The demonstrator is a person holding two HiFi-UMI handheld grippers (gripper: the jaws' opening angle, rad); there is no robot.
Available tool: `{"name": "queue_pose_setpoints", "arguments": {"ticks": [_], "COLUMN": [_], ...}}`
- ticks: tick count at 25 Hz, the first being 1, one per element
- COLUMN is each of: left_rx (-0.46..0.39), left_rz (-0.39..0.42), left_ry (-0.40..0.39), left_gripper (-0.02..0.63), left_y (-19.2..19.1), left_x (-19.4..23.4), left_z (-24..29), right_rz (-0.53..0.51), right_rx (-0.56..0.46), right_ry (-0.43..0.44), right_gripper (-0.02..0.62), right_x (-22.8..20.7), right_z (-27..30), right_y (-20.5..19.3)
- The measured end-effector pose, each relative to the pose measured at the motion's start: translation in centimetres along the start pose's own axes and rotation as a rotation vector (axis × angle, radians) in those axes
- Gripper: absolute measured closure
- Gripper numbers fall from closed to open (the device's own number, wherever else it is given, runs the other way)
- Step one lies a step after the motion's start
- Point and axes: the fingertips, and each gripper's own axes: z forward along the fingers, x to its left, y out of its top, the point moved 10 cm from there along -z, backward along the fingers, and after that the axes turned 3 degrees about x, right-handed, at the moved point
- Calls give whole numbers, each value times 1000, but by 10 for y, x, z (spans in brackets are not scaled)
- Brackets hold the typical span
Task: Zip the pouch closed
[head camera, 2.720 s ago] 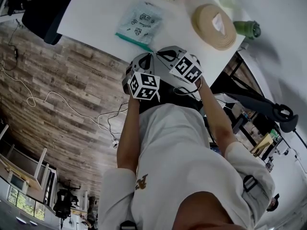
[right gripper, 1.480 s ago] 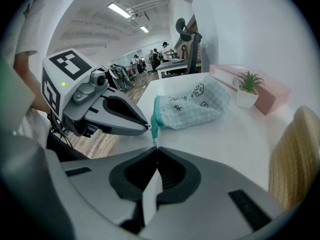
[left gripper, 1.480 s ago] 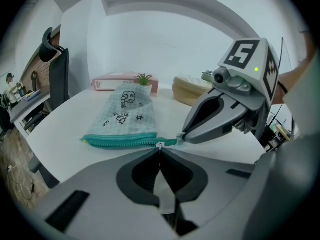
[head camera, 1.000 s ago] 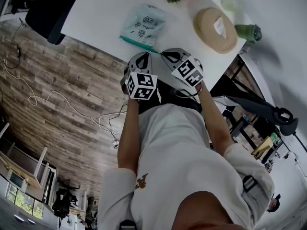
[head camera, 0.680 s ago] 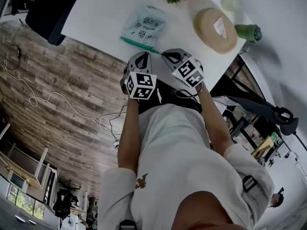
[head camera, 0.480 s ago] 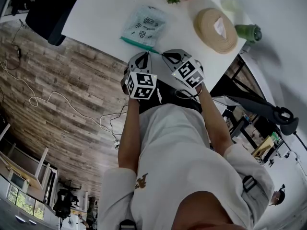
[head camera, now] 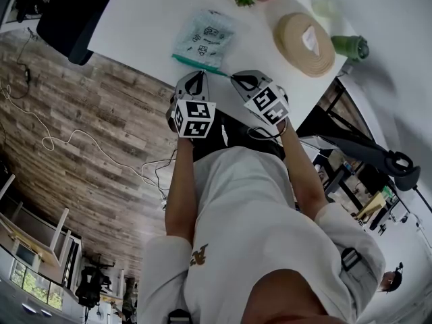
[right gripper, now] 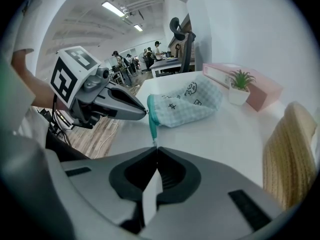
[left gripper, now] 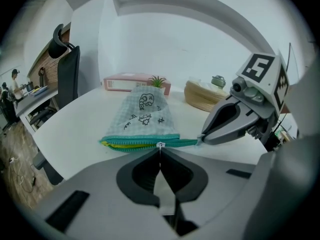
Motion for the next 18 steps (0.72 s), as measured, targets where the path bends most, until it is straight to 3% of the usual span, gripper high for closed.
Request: {"name": "queue_pose_setpoints", "arguments": {"ticks": [18], "left_rx": [6], "left_rz": [-14], "left_ry": [26], "left_gripper": [611], "left_y": [1], "left_x": [24], "left_z": [-3], "right_rz": [33], "right_rx": [11], "right_ry": [-17], "right_gripper": [594], "right_x": [-2], "right_z": [-2], "right_y": [-4]}}
